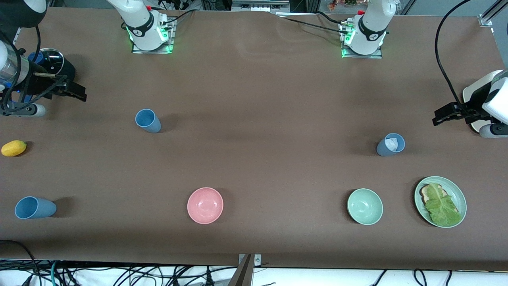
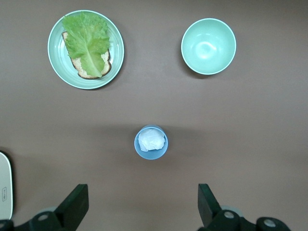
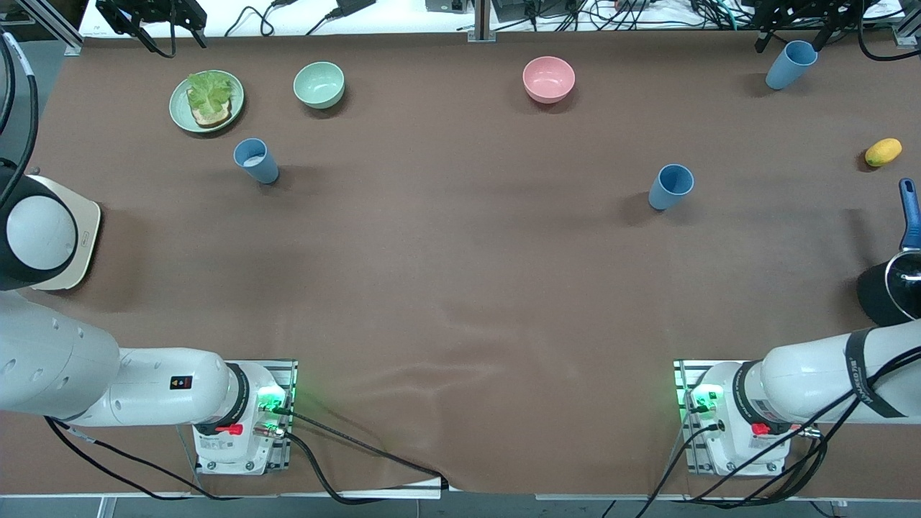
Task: Stack blue cups with both arms
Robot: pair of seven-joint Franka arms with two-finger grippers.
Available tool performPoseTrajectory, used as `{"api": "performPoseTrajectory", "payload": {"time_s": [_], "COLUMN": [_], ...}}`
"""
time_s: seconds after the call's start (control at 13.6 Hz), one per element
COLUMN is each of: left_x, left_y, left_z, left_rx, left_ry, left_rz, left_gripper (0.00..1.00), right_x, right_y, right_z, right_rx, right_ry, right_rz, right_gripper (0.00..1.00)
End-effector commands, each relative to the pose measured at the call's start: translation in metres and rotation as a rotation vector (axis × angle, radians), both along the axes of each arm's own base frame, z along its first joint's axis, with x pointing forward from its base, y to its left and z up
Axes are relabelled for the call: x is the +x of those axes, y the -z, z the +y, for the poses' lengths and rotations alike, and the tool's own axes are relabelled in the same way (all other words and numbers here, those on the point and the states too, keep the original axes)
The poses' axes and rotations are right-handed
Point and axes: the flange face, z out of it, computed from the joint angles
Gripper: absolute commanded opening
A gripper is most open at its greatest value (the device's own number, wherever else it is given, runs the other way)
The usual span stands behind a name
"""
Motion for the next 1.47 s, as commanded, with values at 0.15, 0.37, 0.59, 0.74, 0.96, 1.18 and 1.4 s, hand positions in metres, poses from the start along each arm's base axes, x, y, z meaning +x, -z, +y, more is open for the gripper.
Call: {"api": "performPoseTrajectory", "payload": {"time_s": [0.15, 0.37, 0.59, 0.74, 0.96, 1.18, 1.4], "left_x": [-0.001, 0.003, 0.007, 0.009, 0.022, 0.032, 0.026], "left_y": [-0.001, 0.004, 0.017, 0.023, 0.063, 0.105, 0.145], "left_z": [-0.002, -0.005, -0.004, -0.006, -0.009, -0.013, -0.026], "left_rx": [-0.013, -0.011, -0.012, -0.013, -0.014, -0.015, -0.017], "left_ry": [0.014, 0.007, 0.005, 0.008, 0.01, 0.02, 0.039], "left_rz": [0.0, 0.005, 0.028, 0.038, 0.098, 0.124, 0.131], "left_gripper": [1.0, 1.0, 1.0, 1.0, 1.0, 1.0, 1.0], "right_x": [0.012, 0.018, 0.014, 0.008, -0.004, -0.023, -0.048], "right_y": [0.017, 0.03, 0.071, 0.101, 0.153, 0.203, 0.249], "right_z": [-0.006, -0.006, 0.01, 0.037, 0.054, 0.055, 0.049], "right_rx": [-0.009, -0.011, -0.006, 0.0, 0.006, 0.011, 0.02], "right_ry": [0.014, 0.039, -0.004, -0.057, -0.094, -0.114, -0.136], "right_rz": [0.035, 0.04, 0.097, 0.093, 0.06, 0.024, -0.014], "right_gripper": [1.0, 1.0, 1.0, 1.0, 1.0, 1.0, 1.0]}}
